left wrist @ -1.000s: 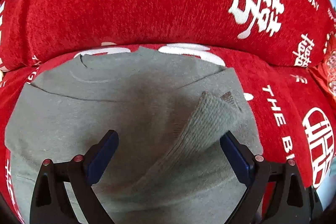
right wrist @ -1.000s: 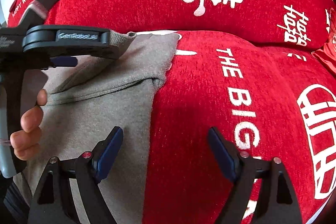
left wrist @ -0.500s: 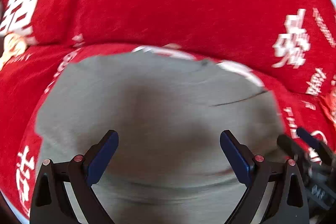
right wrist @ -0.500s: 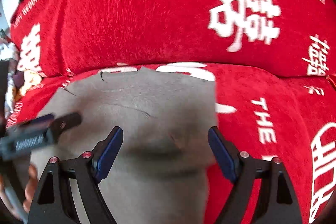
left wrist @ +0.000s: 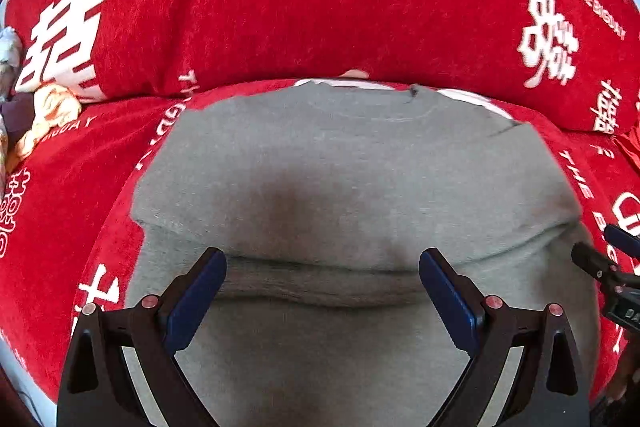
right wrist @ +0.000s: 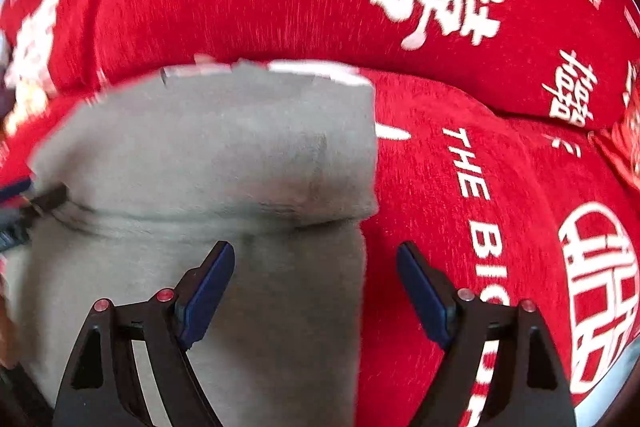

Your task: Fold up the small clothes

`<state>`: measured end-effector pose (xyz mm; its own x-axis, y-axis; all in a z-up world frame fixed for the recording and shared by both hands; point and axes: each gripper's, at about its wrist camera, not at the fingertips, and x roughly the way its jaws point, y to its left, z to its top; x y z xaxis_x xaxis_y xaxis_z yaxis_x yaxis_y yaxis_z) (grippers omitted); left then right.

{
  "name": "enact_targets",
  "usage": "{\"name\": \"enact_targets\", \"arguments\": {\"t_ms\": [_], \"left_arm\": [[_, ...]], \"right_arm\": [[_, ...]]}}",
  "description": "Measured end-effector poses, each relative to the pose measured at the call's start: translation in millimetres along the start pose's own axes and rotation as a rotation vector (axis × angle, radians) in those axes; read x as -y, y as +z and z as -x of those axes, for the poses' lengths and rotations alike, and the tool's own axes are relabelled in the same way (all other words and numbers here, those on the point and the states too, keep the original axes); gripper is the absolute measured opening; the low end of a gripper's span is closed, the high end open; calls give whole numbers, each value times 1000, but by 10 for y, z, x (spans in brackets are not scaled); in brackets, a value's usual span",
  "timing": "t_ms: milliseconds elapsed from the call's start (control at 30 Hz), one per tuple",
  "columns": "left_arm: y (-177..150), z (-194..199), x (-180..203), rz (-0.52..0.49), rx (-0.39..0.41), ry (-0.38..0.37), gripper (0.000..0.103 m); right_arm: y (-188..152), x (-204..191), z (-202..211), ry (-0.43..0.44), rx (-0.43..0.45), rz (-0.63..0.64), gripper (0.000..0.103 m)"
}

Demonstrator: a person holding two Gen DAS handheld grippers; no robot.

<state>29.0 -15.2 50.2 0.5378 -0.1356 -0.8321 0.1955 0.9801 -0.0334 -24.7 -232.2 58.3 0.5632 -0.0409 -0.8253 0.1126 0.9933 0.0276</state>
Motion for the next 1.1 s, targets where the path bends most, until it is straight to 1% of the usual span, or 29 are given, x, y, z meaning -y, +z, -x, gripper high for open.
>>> {"name": "enact_targets", "arguments": {"t_ms": [33, 100, 200, 267, 300, 333, 367, 467, 600, 733, 1000, 1100], "left_arm": [[-40, 5, 37, -13, -8, -5, 97], [-129, 12, 100, -40, -14, -1, 97], [-319, -40, 67, -64, -42, 27, 97], [-474, -77, -50, -41, -68, 22, 99], [-556, -21, -115, -24, -43, 5, 101], [-623, 24, -149, -21, -32, 9, 102], [-693, 67, -173, -27, -24, 8, 102], [-883, 184, -192, -52, 13, 13, 102], [-1052, 287, -207, -40, 37, 16, 102], [-1133, 322, -205, -34, 48, 23, 102], [-1335, 440, -236, -20, 48, 21, 102], [-1473, 534, -291, 3, 21, 19, 102]], "right_arm": [[-5, -79, 31, 24, 5, 7, 86], [-56, -346, 32, 57, 2, 69, 86], [-245, -686, -85, 50, -34, 194, 86], [-395, -755, -171, 47, -79, 206, 86], [-474, -730, -133, 53, -45, 188, 86], [-560, -693, -82, 60, -20, 177, 87], [-614, -665, -56, 64, -17, 177, 87], [-855, -601, 103, 69, 34, 194, 88], [-1093, -546, 258, 64, 80, 200, 88], [-1290, -525, 364, 51, 105, 199, 88], [-1511, -465, 479, 49, 125, 195, 88], [-1640, -429, 559, 52, 123, 207, 88]]}}
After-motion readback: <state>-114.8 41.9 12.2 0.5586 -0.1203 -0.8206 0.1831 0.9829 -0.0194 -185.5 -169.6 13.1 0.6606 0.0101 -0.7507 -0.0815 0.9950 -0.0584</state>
